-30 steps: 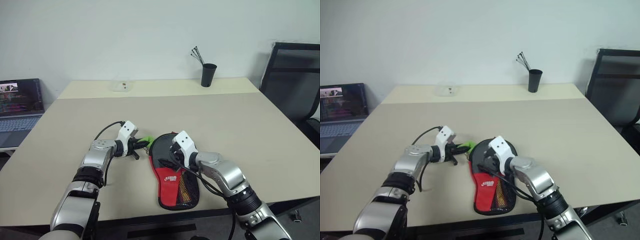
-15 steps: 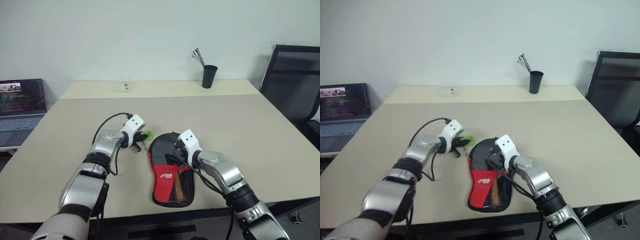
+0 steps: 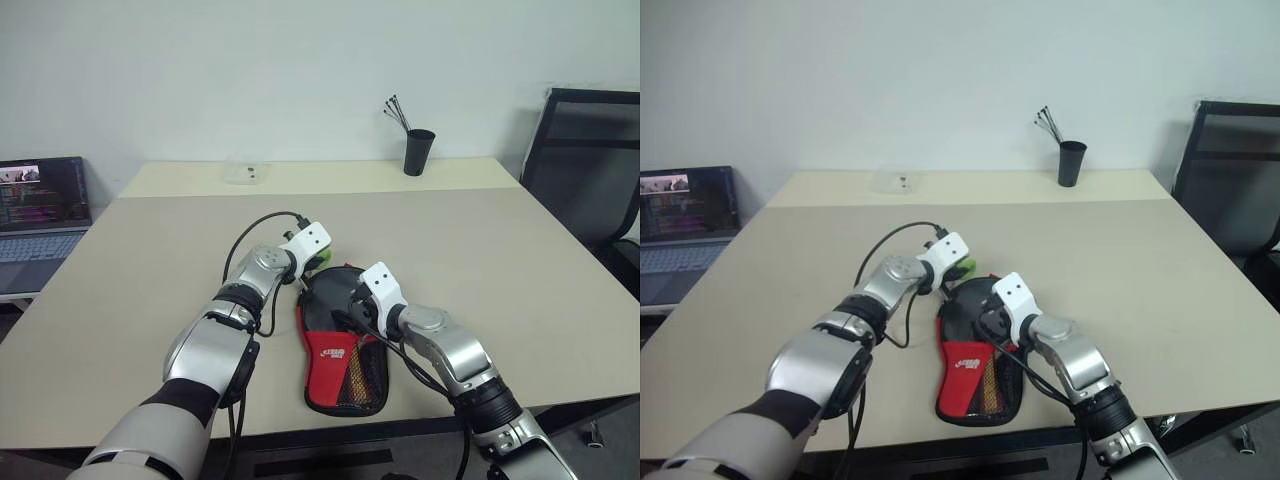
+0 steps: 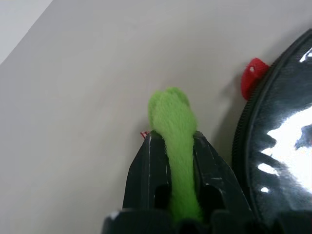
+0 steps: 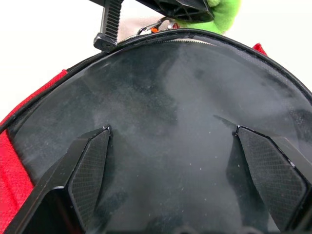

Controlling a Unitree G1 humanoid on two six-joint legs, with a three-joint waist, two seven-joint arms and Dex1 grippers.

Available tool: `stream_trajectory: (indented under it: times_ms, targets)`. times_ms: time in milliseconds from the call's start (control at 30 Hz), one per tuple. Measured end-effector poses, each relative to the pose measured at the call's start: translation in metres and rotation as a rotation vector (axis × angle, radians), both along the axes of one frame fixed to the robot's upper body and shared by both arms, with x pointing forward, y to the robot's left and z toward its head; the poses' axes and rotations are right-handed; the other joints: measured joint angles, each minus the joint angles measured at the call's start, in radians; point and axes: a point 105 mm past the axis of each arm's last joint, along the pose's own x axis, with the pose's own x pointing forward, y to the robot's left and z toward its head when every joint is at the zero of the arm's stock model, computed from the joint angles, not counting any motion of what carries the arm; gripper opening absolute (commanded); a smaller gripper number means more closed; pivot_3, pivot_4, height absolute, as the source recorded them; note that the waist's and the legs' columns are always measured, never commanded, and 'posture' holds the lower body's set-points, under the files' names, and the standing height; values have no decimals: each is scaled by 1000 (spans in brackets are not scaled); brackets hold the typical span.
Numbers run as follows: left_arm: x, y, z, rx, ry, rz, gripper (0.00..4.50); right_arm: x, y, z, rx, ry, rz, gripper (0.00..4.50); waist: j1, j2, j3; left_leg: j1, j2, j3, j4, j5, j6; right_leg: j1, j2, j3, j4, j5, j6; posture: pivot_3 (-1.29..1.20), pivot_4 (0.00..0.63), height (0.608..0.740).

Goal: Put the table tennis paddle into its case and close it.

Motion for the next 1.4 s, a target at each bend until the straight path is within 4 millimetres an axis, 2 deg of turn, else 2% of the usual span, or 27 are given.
stream_trajectory:
  times_ms: [233,533,767,900,1033,1267,1300,1367,1400]
  targets:
    - [1,-29,1,97,-90,-53,100,-6,2,-1,8,6,-1,4500,1,0,0,0,-1,0,0,0,0,0,-1,0,0,0,0,0,150,740]
    - [1,-69,17,275,-322,-156,99,-15,10,-3,10,8,11,4500,1,0,0,0,-1,0,0,0,0,0,-1,0,0,0,0,0,150,740]
    - [-9,-106,23,386,-459,-302,99,-18,10,-4,12,15,2,4500,3,0,0,-1,-1,0,0,0,0,0,-1,0,0,0,0,0,150,740]
    - [-17,-132,27,370,-496,-366,99,-19,11,-4,14,14,1,4500,4,0,0,-1,-2,0,0,0,0,0,-2,0,-1,0,0,0,150,740]
    - [-21,-141,32,359,-515,-396,99,-19,11,-3,18,11,-2,4500,3,0,0,-1,-2,0,0,0,0,0,-2,0,-1,0,0,0,150,740]
    - [-24,-144,29,364,-498,-437,99,-19,11,-3,20,11,-3,4500,4,0,-1,0,-2,0,0,0,0,0,-3,0,-1,0,0,0,150,740]
    - [-25,-144,29,355,-483,-441,823,-19,11,-3,20,11,-3,4500,3,0,-1,0,-2,0,0,0,0,0,-3,0,-1,0,0,0,150,740]
    - [-26,-145,29,328,-455,-444,1382,-18,12,-3,20,12,-1,4500,2,0,-1,0,-2,0,0,0,0,0,-3,0,0,0,0,0,150,740]
    - [-26,-145,29,314,-447,-442,1821,-18,12,-3,20,14,0,4500,2,0,-1,0,-2,0,0,0,0,0,-3,0,0,0,0,0,150,740]
